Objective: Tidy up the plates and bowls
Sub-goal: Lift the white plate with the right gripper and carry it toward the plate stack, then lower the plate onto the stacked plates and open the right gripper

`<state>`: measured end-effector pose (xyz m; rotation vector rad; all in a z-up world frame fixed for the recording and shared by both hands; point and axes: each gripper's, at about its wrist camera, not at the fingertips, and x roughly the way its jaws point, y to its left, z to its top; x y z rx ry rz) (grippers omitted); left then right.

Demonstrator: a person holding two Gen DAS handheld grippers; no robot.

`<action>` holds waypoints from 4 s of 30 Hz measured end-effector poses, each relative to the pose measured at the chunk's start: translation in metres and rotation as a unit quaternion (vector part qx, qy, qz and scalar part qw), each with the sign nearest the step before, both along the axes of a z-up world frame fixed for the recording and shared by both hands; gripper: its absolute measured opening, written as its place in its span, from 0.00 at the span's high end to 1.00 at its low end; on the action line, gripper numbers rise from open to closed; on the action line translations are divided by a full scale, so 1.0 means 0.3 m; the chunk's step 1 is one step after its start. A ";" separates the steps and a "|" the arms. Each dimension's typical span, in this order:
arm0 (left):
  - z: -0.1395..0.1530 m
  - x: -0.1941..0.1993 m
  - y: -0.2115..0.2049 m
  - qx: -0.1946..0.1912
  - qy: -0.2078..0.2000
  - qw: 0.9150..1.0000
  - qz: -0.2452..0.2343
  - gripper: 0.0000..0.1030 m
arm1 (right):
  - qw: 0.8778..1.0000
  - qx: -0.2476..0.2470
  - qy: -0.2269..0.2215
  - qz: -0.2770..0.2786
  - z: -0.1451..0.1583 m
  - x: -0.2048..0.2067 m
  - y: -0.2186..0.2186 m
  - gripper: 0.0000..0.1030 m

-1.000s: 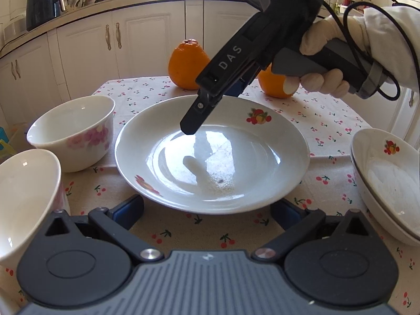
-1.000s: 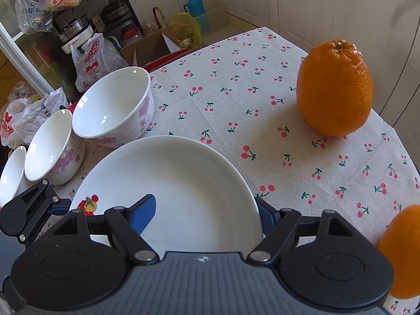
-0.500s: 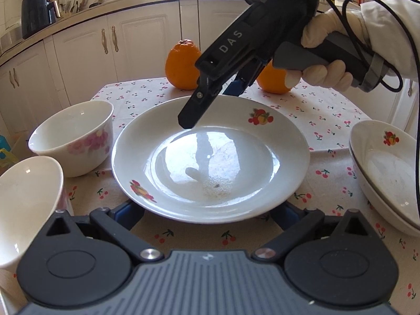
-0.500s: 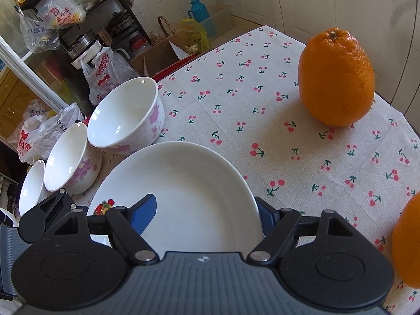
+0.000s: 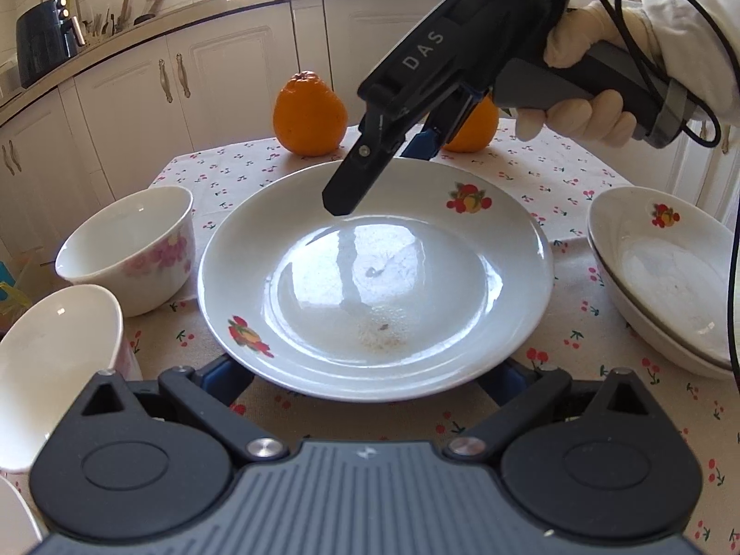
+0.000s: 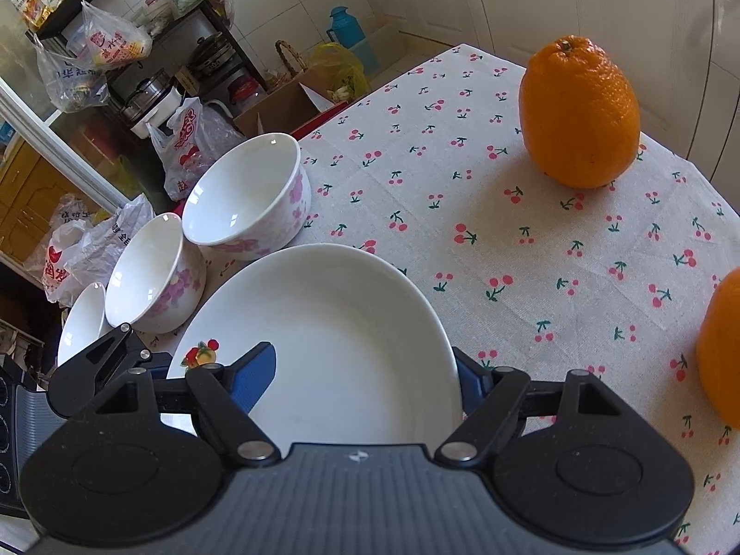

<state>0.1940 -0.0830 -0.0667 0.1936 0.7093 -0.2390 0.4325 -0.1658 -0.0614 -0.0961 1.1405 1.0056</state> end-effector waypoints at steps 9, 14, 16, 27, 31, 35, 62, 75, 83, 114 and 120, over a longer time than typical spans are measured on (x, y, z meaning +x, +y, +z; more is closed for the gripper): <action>0.052 -0.065 -0.012 0.006 0.004 1.000 -0.025 0.03 | 1.000 0.014 -0.004 -0.020 0.051 -0.098 -0.059 0.19; 0.098 -0.113 -0.029 0.010 -0.007 0.999 -0.042 0.03 | 0.999 0.014 -0.018 -0.031 0.091 -0.163 -0.096 0.19; 0.110 -0.128 -0.036 0.011 -0.010 0.999 -0.049 0.03 | 0.999 0.017 -0.022 -0.038 0.105 -0.188 -0.116 0.19; 0.141 -0.186 -0.105 0.015 -0.013 0.996 -0.091 0.03 | 0.996 0.018 -0.040 -0.074 0.167 -0.315 -0.238 0.19; 0.140 -0.199 -0.140 0.018 -0.013 0.994 -0.111 0.03 | 0.995 0.020 -0.043 -0.093 0.169 -0.353 -0.296 0.19; 0.135 -0.215 -0.181 0.018 -0.007 0.991 -0.133 0.03 | 0.992 0.016 -0.045 -0.113 0.167 -0.399 -0.354 0.19; 0.093 -0.229 -0.352 0.013 0.009 0.975 -0.220 0.03 | 0.980 -0.009 -0.043 -0.195 0.110 -0.560 -0.610 0.19; 0.086 -0.217 -0.362 0.007 0.014 0.975 -0.224 0.03 | 0.977 -0.025 -0.034 -0.210 0.066 -0.570 -0.646 0.19; 0.082 -0.220 -0.364 0.007 0.014 0.974 -0.228 0.03 | 0.976 -0.030 -0.036 -0.212 0.074 -0.580 -0.654 0.19; 0.072 -0.192 -0.349 -0.009 0.017 0.973 -0.230 0.02 | 0.966 -0.087 -0.045 -0.238 0.104 -0.677 -0.673 0.14; 0.078 -0.203 -0.331 -0.004 0.011 0.974 -0.226 0.02 | 0.963 -0.109 -0.044 -0.244 0.100 -0.689 -0.660 0.11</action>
